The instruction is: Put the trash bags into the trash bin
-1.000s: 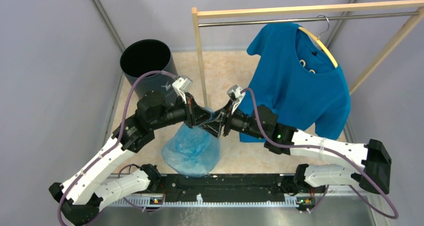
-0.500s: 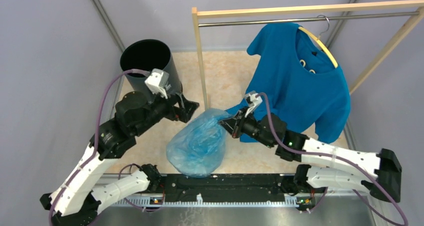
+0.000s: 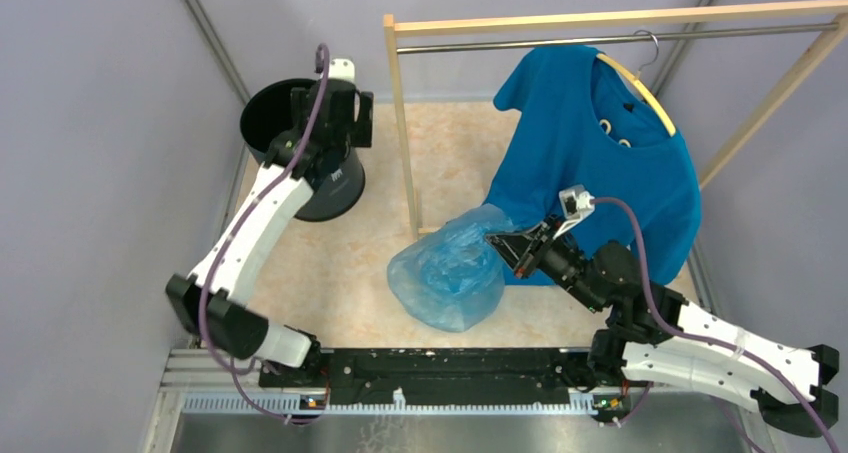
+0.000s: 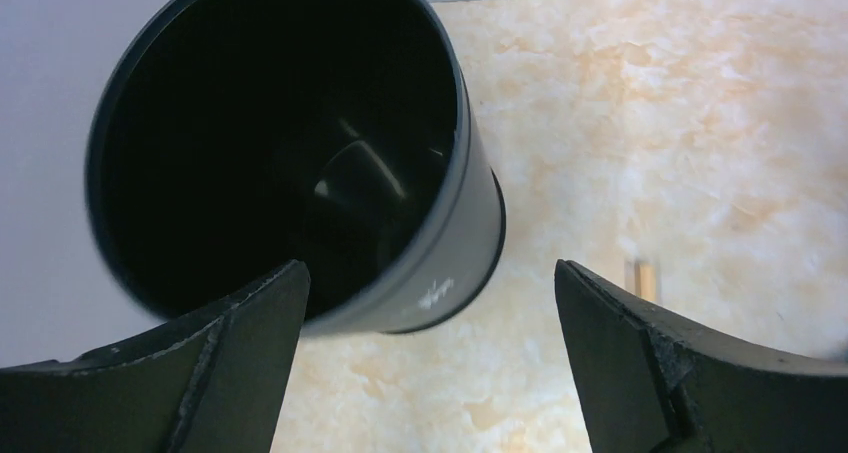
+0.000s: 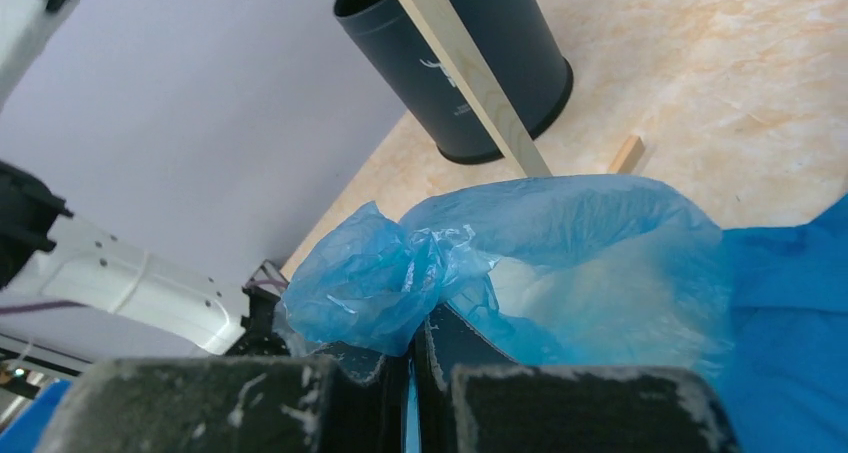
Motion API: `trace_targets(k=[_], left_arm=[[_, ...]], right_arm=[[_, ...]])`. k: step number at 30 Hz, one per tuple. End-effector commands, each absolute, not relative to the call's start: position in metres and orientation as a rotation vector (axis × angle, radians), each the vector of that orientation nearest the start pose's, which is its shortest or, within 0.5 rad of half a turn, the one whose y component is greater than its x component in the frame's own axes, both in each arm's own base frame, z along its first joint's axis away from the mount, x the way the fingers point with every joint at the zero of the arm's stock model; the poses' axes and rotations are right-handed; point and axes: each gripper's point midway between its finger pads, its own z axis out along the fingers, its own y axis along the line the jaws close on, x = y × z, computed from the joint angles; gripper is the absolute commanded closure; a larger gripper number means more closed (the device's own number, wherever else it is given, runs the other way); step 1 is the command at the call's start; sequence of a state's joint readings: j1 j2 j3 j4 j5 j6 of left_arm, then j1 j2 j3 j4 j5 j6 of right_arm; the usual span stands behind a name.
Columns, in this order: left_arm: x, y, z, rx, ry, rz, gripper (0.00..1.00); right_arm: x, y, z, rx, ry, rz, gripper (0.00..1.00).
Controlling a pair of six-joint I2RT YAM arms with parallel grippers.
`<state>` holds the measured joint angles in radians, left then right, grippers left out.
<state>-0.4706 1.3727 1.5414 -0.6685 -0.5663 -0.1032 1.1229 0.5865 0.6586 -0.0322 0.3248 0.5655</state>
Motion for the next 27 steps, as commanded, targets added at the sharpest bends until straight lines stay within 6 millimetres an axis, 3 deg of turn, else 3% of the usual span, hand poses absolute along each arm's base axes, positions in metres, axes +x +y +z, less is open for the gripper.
trace_targets(k=[1, 5, 12, 16, 19, 23, 27], left_arm=[[0.427, -0.091, 0.34, 0.023, 1.961, 0.193, 0.02], [0.445, -0.087, 0.317, 0.026, 2.012, 0.221, 0.05], [0.44, -0.08, 0.282, 0.055, 2.055, 0.256, 0.3], [0.433, -0.078, 0.282, 0.064, 2.062, 0.262, 0.51], [0.424, -0.072, 0.279, 0.066, 2.08, 0.286, 0.74], [0.402, -0.069, 0.281, 0.063, 2.09, 0.255, 0.86], [0.373, -0.076, 0.296, 0.104, 2.095, 0.14, 0.99]], right_arm=[[0.157, 0.242, 0.301, -0.223, 1.659, 1.027, 1.0], [0.155, 0.242, 0.303, -0.255, 1.651, 1.023, 1.0], [0.154, 0.243, 0.305, -0.266, 1.639, 1.026, 1.0], [0.153, 0.245, 0.306, -0.273, 1.639, 1.039, 1.0], [0.151, 0.247, 0.308, -0.272, 1.635, 1.056, 1.0], [0.15, 0.25, 0.311, -0.273, 1.629, 1.079, 1.0], [0.15, 0.252, 0.314, -0.282, 1.634, 1.08, 1.0]])
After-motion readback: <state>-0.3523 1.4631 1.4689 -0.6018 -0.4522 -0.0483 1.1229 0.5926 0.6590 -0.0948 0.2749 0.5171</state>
